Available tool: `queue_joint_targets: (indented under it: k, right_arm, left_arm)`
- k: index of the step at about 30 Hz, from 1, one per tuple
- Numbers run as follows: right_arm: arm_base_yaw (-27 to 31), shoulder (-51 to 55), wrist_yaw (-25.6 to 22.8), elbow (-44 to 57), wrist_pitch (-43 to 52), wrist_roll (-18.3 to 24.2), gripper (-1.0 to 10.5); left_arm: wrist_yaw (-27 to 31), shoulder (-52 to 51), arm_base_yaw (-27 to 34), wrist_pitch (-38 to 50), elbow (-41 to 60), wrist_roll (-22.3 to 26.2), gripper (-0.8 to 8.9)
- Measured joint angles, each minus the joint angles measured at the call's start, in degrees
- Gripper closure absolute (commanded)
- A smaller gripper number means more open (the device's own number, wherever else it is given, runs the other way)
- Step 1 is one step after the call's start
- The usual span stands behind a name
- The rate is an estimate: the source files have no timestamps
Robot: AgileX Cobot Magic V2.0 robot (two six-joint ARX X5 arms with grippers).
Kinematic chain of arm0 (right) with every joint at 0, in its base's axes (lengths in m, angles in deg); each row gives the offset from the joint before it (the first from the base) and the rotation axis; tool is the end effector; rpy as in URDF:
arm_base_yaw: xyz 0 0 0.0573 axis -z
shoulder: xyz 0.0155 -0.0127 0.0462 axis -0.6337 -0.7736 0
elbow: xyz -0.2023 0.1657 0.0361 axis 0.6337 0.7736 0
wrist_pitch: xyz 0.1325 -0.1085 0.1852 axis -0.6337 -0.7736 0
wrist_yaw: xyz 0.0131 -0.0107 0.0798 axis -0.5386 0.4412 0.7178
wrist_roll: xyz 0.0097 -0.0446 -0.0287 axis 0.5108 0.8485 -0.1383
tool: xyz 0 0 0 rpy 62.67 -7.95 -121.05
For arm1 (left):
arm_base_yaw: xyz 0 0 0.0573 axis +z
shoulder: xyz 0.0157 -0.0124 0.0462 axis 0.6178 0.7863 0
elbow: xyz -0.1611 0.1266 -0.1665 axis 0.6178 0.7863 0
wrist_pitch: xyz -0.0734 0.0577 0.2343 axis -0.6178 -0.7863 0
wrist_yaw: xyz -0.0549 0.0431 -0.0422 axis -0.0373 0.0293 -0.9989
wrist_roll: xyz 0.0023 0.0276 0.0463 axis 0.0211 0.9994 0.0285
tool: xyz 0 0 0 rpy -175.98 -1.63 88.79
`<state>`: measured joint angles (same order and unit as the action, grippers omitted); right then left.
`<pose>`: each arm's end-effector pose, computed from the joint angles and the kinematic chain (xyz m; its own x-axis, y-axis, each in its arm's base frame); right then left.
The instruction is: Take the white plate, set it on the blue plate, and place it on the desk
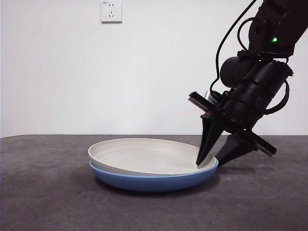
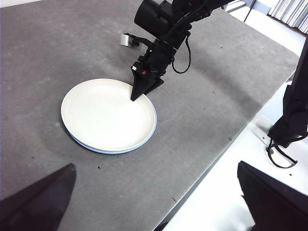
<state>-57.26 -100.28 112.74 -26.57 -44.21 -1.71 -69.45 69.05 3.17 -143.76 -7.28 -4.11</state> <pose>0.3314 0.1244 0.1539 0.0466 0.6058 -0.7943 -0.0527 0.7955 0.6037 0.0261 -0.0283 0.3832 0.5301 -0.7162 -0.4539 0.7382 0.6532 -0.1685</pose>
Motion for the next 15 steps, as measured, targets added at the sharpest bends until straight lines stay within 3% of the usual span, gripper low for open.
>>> queue_joint_targets:
  k: [4, 10, 15]
  right_arm:
    - [1.0, 0.5, 0.0, 0.0, -1.0, 0.3, 6.4]
    - [3.1, 6.7, -5.9, -0.6, -7.0, 1.6, 4.0]
    - [3.0, 15.7, -11.7, -1.4, -12.2, 3.1, 3.9]
  left_arm:
    - [0.0, 0.0, 0.0, 0.0, 0.0, 0.0, 2.50]
    - [0.0, 0.0, 0.0, 0.0, 0.0, 0.0, 2.50]
    - [0.0, 0.0, 0.0, 0.0, 0.0, 0.0, 2.50]
